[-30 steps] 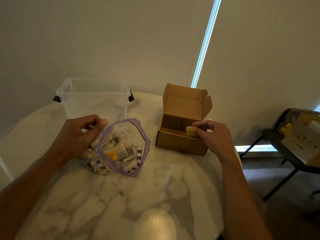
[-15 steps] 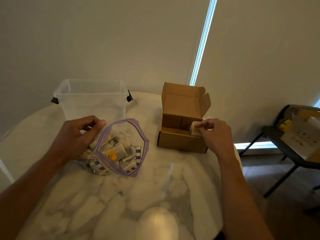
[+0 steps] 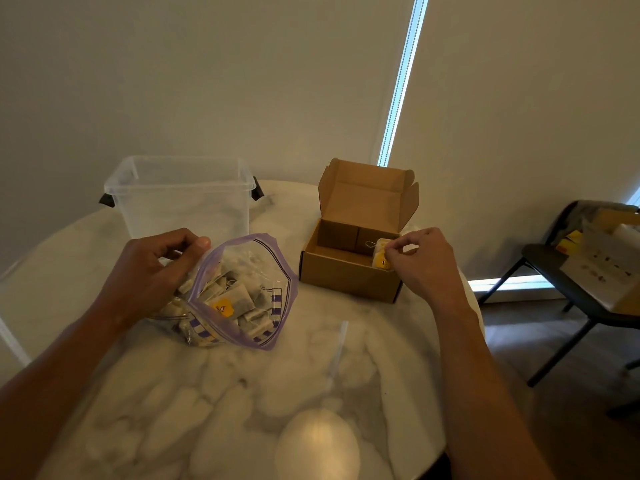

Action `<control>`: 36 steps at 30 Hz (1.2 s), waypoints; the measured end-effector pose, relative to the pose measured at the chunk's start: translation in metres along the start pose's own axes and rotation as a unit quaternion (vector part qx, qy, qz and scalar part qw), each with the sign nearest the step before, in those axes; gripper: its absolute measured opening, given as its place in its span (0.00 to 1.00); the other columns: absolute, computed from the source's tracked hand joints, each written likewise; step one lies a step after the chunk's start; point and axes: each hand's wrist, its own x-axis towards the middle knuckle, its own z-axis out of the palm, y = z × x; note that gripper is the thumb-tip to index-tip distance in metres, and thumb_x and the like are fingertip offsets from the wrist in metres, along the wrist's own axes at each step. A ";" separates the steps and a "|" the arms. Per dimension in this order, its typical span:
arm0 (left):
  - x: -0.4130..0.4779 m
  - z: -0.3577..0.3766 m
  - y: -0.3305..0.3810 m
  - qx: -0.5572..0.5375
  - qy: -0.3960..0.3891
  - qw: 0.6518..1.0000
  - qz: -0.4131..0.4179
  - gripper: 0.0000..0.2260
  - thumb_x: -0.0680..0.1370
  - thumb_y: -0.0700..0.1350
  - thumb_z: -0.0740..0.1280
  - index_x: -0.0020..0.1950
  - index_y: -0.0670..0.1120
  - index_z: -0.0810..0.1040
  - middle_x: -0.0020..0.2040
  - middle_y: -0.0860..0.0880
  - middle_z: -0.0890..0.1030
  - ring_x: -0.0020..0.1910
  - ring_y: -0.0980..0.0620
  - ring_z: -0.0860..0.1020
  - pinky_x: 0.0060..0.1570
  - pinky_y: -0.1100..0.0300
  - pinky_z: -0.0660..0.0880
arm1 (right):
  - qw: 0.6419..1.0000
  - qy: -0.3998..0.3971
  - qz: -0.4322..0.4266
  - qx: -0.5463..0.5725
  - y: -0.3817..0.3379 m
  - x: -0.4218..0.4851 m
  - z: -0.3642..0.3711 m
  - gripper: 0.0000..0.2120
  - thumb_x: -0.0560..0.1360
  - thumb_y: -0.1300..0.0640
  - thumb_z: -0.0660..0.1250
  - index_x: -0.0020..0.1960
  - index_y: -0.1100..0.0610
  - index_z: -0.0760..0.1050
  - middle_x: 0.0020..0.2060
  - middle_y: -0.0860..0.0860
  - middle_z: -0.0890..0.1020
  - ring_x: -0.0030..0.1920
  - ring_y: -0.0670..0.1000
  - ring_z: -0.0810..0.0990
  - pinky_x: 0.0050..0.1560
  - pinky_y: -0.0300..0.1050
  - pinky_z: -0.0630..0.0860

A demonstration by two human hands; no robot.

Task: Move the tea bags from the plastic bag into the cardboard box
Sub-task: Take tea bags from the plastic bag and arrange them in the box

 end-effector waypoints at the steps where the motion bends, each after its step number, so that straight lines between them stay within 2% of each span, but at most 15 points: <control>1: 0.000 0.000 0.001 0.001 -0.001 1.000 0.000 0.11 0.86 0.47 0.70 0.47 0.44 0.86 0.40 0.54 0.84 0.41 0.54 0.81 0.42 0.72 0.72 | 1.000 -0.001 0.003 0.007 -0.002 -0.001 0.000 0.07 0.76 0.49 0.77 0.53 0.49 0.85 0.64 0.51 0.74 0.60 0.52 0.78 0.54 0.43 0.76; 5: 0.000 -0.001 0.000 0.002 -0.006 1.000 0.002 0.12 0.86 0.48 0.70 0.47 0.45 0.86 0.39 0.55 0.84 0.40 0.57 0.81 0.42 0.71 0.72 | 1.000 0.001 0.019 0.006 -0.008 0.000 0.001 0.12 0.72 0.45 0.79 0.52 0.48 0.82 0.65 0.50 0.72 0.60 0.51 0.75 0.58 0.51 0.80; 8: 0.000 -0.001 0.002 0.001 -0.007 1.000 0.002 0.12 0.86 0.48 0.70 0.46 0.44 0.86 0.39 0.54 0.84 0.40 0.55 0.82 0.40 0.71 0.72 | 0.999 -0.010 0.039 -0.006 -0.013 0.003 0.002 0.19 0.71 0.45 0.81 0.56 0.50 0.78 0.65 0.50 0.70 0.58 0.49 0.72 0.57 0.49 0.78; 12: -0.001 -0.001 0.003 -0.001 -0.008 1.000 0.000 0.13 0.87 0.48 0.69 0.46 0.44 0.86 0.38 0.53 0.84 0.38 0.57 0.81 0.39 0.71 0.72 | 0.996 -0.039 0.066 -0.035 -0.018 0.005 0.004 0.27 0.70 0.44 0.83 0.59 0.52 0.73 0.62 0.51 0.67 0.55 0.51 0.72 0.54 0.46 0.75; 16: 0.000 -0.001 0.002 -0.002 -0.009 1.000 -0.001 0.12 0.86 0.48 0.69 0.46 0.45 0.86 0.39 0.53 0.84 0.41 0.53 0.82 0.37 0.73 0.73 | 0.996 -0.039 0.069 -0.044 -0.021 0.008 0.006 0.24 0.71 0.47 0.82 0.59 0.52 0.75 0.63 0.54 0.71 0.55 0.53 0.76 0.53 0.47 0.76; 20: -0.001 -0.002 0.000 -0.009 -0.007 1.000 -0.005 0.12 0.87 0.48 0.70 0.47 0.45 0.86 0.39 0.50 0.85 0.41 0.51 0.82 0.37 0.71 0.74 | 0.999 -0.015 0.048 0.014 -0.022 -0.001 0.007 0.21 0.72 0.40 0.80 0.56 0.50 0.79 0.66 0.52 0.71 0.61 0.53 0.77 0.55 0.46 0.75; 23: 0.000 -0.002 -0.002 -0.014 -0.012 1.000 -0.010 0.12 0.87 0.48 0.70 0.47 0.44 0.86 0.40 0.46 0.85 0.41 0.49 0.81 0.36 0.70 0.75 | 0.996 0.075 -0.047 0.030 -0.034 -0.012 0.009 0.16 0.74 0.38 0.77 0.51 0.49 0.80 0.62 0.50 0.76 0.63 0.52 0.76 0.59 0.48 0.78; 25: 0.000 -0.002 -0.003 -0.016 -0.016 1.000 -0.009 0.12 0.87 0.49 0.70 0.48 0.45 0.86 0.41 0.48 0.85 0.41 0.51 0.81 0.38 0.66 0.76 | 0.979 0.110 -0.152 0.074 -0.053 -0.026 0.009 0.14 0.77 0.40 0.75 0.49 0.50 0.80 0.55 0.47 0.81 0.55 0.49 0.79 0.55 0.40 0.79; 27: 0.001 -0.002 -0.006 -0.011 -0.016 1.000 -0.005 0.13 0.88 0.50 0.69 0.48 0.45 0.85 0.41 0.50 0.85 0.40 0.55 0.81 0.41 0.63 0.76 | 0.957 0.064 -0.250 0.131 -0.076 -0.046 0.012 0.12 0.78 0.44 0.75 0.50 0.52 0.80 0.47 0.45 0.82 0.46 0.45 0.80 0.46 0.29 0.74; 30: 0.001 -0.002 -0.005 -0.016 -0.010 1.000 -0.002 0.12 0.87 0.48 0.70 0.46 0.47 0.85 0.40 0.51 0.85 0.39 0.60 0.79 0.39 0.67 0.75 | 0.913 -0.087 -0.369 0.150 -0.106 -0.074 0.030 0.08 0.79 0.51 0.76 0.52 0.55 0.82 0.43 0.44 0.83 0.40 0.45 0.81 0.40 0.33 0.77; 33: 0.000 -0.001 -0.002 -0.031 -0.009 0.999 -0.002 0.12 0.87 0.47 0.70 0.45 0.47 0.85 0.39 0.50 0.84 0.37 0.60 0.78 0.34 0.69 0.74 | 0.863 -0.201 -0.454 0.095 -0.124 -0.090 0.053 0.08 0.81 0.51 0.74 0.58 0.52 0.85 0.49 0.44 0.85 0.42 0.42 0.80 0.43 0.34 0.77; 36: 0.000 -0.002 -0.004 -0.022 -0.015 1.000 0.006 0.13 0.87 0.49 0.69 0.45 0.48 0.85 0.39 0.53 0.84 0.38 0.59 0.79 0.39 0.68 0.74 | 0.831 -0.224 -0.507 -0.041 -0.135 -0.093 0.076 0.15 0.81 0.52 0.72 0.67 0.50 0.82 0.61 0.47 0.84 0.54 0.49 0.82 0.47 0.42 0.76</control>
